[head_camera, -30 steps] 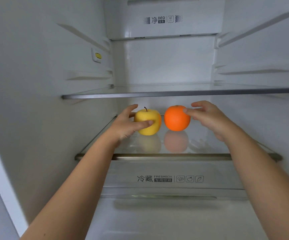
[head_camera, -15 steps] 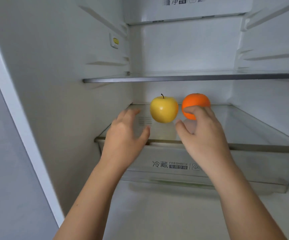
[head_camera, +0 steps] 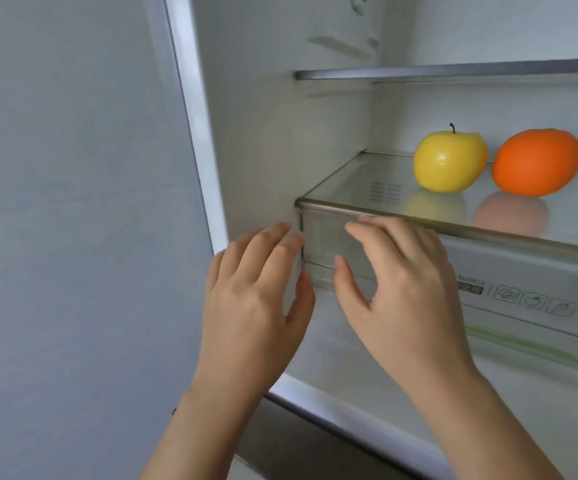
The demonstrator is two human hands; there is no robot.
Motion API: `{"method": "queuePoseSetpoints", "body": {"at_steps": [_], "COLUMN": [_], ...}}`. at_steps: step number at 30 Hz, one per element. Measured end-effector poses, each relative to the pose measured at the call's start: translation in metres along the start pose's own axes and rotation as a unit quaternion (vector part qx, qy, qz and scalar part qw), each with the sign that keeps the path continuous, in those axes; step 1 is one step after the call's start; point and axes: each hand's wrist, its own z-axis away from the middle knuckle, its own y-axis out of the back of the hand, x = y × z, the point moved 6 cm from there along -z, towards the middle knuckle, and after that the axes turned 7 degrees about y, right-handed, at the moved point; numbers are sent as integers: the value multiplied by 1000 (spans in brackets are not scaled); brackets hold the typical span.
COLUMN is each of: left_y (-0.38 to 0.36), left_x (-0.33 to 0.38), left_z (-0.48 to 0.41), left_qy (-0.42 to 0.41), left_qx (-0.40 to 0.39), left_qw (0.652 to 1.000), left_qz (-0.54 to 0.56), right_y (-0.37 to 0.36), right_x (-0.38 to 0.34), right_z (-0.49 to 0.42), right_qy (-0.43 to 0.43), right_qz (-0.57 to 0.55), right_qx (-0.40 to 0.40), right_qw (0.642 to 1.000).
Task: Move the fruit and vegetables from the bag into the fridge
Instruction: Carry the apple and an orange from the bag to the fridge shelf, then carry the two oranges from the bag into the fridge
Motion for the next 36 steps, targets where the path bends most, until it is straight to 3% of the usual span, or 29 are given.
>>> {"method": "queuePoseSetpoints", "body": {"at_steps": [11, 19, 27, 36], "left_y": [89, 224, 380, 520], "left_x": [-85, -175, -235, -263], "left_z": [65, 122, 218, 315], "left_qy": [96, 170, 286, 413], "left_qx": [22, 45, 83, 146], "left_qw": [990, 960, 876, 745], "left_qz": [-100, -216, -379, -503], "right_y": [-34, -78, -93, -85], "right_x": [-130, -293, -484, -667], "right_z": [20, 26, 60, 103], "right_qy": [97, 168, 251, 352], "right_qz": [-111, -255, -408, -553], "right_qx": [-7, -25, -77, -116], "right_qw": [989, 952, 875, 746]}}
